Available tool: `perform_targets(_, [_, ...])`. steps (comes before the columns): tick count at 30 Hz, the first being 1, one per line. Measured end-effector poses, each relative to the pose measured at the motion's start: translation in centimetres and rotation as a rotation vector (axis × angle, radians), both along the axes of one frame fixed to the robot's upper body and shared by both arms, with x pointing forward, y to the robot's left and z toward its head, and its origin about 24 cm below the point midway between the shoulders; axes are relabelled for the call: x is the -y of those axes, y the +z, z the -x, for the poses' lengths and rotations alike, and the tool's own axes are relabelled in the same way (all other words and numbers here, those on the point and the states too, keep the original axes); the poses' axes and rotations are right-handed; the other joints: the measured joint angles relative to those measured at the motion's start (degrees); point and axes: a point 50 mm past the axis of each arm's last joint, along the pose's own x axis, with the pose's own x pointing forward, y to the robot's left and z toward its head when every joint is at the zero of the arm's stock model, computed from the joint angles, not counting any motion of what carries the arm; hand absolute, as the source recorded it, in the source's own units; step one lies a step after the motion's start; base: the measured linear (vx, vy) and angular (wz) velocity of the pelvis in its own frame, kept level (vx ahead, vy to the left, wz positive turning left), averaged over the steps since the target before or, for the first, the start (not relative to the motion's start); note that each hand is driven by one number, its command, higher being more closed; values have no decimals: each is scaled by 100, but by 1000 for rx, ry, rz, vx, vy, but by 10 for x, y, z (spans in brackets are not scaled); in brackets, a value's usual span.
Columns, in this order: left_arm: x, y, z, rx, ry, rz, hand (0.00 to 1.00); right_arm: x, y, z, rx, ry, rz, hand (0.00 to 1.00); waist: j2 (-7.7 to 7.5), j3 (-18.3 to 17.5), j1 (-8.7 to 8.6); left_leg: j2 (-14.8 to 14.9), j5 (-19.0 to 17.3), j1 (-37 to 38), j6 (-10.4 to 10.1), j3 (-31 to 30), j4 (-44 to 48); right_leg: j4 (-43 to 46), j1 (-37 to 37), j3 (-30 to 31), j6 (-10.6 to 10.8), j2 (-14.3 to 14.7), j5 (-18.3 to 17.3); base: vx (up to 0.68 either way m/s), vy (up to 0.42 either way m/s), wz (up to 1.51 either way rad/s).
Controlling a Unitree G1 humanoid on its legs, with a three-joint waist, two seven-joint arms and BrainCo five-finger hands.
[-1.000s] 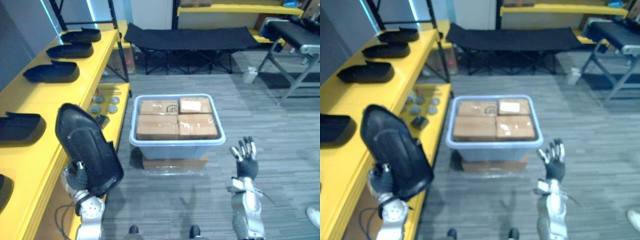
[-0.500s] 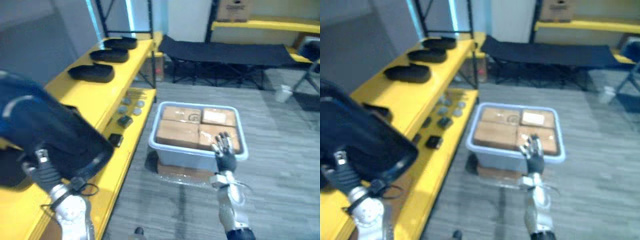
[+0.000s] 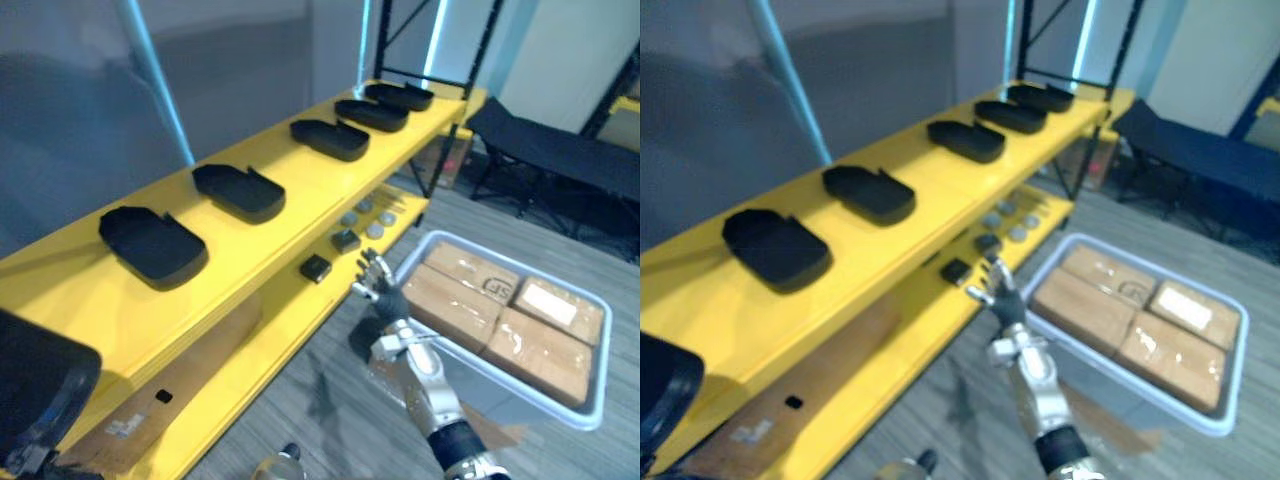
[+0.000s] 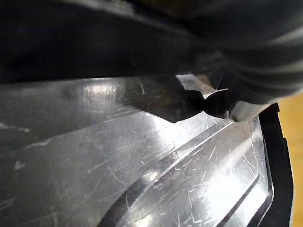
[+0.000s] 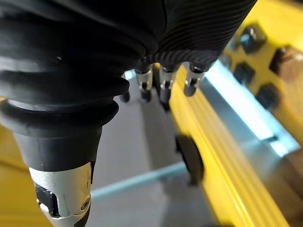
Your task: Walk over and take plastic housings, then place them on the shelf
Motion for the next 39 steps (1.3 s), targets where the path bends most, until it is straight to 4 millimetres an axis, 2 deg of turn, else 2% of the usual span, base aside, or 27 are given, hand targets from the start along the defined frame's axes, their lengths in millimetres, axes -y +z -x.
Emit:
perform_targets(3, [2,-2,0,21,-16,14,100,-2,-3,3,-10,18,24,0,-1,55,-16,-42,-35,-197,49,-60,169,109,-12,-178,4,-22,-122,-51,-10,28])
perform_targets(6, [6,-1,-16,43,-98,12,100,7,-8,6,-34,-12,52,0,-33,89,-152,-118,1,-577,128,-2,388,242,7,-677,56,-101,-235,-31,14,80])
perform_targets(8, [8,2,-30,72,-155,8,100,17,-14,9,-56,-61,91,0,-128,251,-173,-240,146,-680,129,1,393,541,103,-982,62,-247,-292,57,44,94])
perform_targets(10, [8,2,-31,72,-160,9,100,22,-14,8,-59,-89,102,0,-129,440,-155,-370,115,-759,164,13,480,897,66,-971,-21,-432,-352,89,241,47])
perform_targets(11, [6,9,-37,64,-181,-22,100,28,-12,9,-49,-123,83,0,-164,579,-97,-406,-64,-760,446,183,814,1923,-309,-163,-421,-762,120,148,481,31])
perform_targets(12, [5,11,-36,65,-173,-31,100,28,-7,9,-25,-117,75,0,-163,585,-86,-381,-127,-762,507,231,872,1917,-350,29,-425,-736,315,151,503,9])
perform_targets(14, [4,13,-37,69,-171,-40,100,27,-3,8,3,-110,59,0,-206,578,-86,-362,-170,-730,581,328,872,2044,-453,288,-500,-746,484,65,143,-20])
perform_targets(16, [3,15,-39,76,-176,-50,100,28,-3,9,2,-118,51,0,-204,593,-116,-384,-218,-637,586,344,850,2327,-540,464,-586,-787,689,140,111,42])
perform_targets(17, [-4,57,-68,164,-246,-207,100,32,-1,8,32,-144,23,0,-475,612,-510,-551,-506,-742,897,449,1155,2714,-1232,1680,-930,-640,776,607,197,132])
perform_targets(18, [-1,55,-74,190,-250,-183,100,41,6,4,68,-151,52,0,-152,698,-604,-521,-1136,-951,918,1139,2282,2907,-989,1860,-755,-576,543,766,217,154])
perform_targets(20, [1,54,-79,198,-264,-169,100,48,-1,6,32,-175,61,0,-55,748,-632,-551,-1150,-793,926,1054,2126,3199,-1146,2291,-585,-615,504,513,92,45])
perform_targets(21, [2,54,-79,196,-266,-167,100,48,-2,7,32,-173,63,0,90,742,-629,-494,-1174,-790,984,917,2061,3155,-1220,2452,-539,-459,31,292,-7,26])
perform_targets(22, [4,55,-83,203,-280,-166,100,49,-1,7,36,-176,62,0,81,733,-632,-489,-1157,-807,962,774,2006,3111,-1322,2699,-494,-295,-399,161,-37,63])
perform_targets(23, [9,55,-92,227,-315,-154,100,52,2,7,49,-191,59,0,82,732,-682,-509,-1102,-858,889,498,1909,2755,-1409,3183,-313,27,-746,-50,-69,128])
perform_targets(24, [20,54,-106,252,-383,-130,100,60,11,9,81,-244,48,0,74,727,-847,-577,-1029,-882,709,47,1790,2214,-1296,3748,-144,383,-925,-99,-90,155])
perform_targets(25, [25,53,-112,258,-417,-119,100,65,14,11,95,-265,42,0,73,728,-920,-604,-978,-857,625,-155,1698,1990,-1252,3903,-78,481,-943,-76,-171,178])
perform_targets(26, [31,52,-118,248,-463,-117,100,71,19,11,112,-290,30,0,-10,727,-988,-657,-837,-690,521,-371,1517,1657,-1156,3737,-68,442,-960,-52,-248,120])
perform_targets(27, [30,50,-116,232,-463,-115,100,73,20,10,118,-292,20,0,-95,686,-982,-673,-791,-567,501,-447,1436,1365,-1106,3632,-107,384,-950,-60,-374,104])
perform_targets(28, [29,49,-114,220,-458,-111,100,75,24,8,134,-293,20,0,-189,618,-981,-724,-832,-560,421,-497,1484,1031,-1131,3554,-284,348,-694,-45,-377,60])
perform_targets(29, [29,46,-114,216,-456,-100,100,77,25,7,143,-293,31,0,-202,602,-996,-733,-867,-578,358,-553,1532,1024,-1140,3509,-143,364,-784,12,-398,70])
perform_targets(31, [38,29,-109,180,-464,-22,100,90,25,8,147,-304,81,0,192,426,-1009,-306,-826,-621,233,-294,1355,887,-1039,3231,-336,683,-697,115,-350,51])
perform_targets(34, [44,28,-109,178,-483,-12,100,103,26,12,157,-345,123,0,441,314,-1091,42,-471,-545,113,336,837,793,-956,2902,-386,799,-663,82,-178,44])
perform_targets(35, [48,31,-111,194,-502,-22,100,106,29,12,169,-369,132,0,469,306,-1156,74,-313,-444,121,482,631,789,-887,2783,-385,793,-663,48,-95,43])
perform_targets(38, [53,37,-115,198,-533,-58,100,106,50,14,269,-403,119,0,466,308,-1182,66,-223,-296,126,514,459,768,-797,2775,-385,758,-664,27,-3,7])
perform_targets(39, [55,37,-117,190,-542,-64,100,103,57,14,308,-413,120,0,398,335,-1190,50,-223,-264,127,607,454,765,-785,2784,-384,725,-665,-2,32,-13])
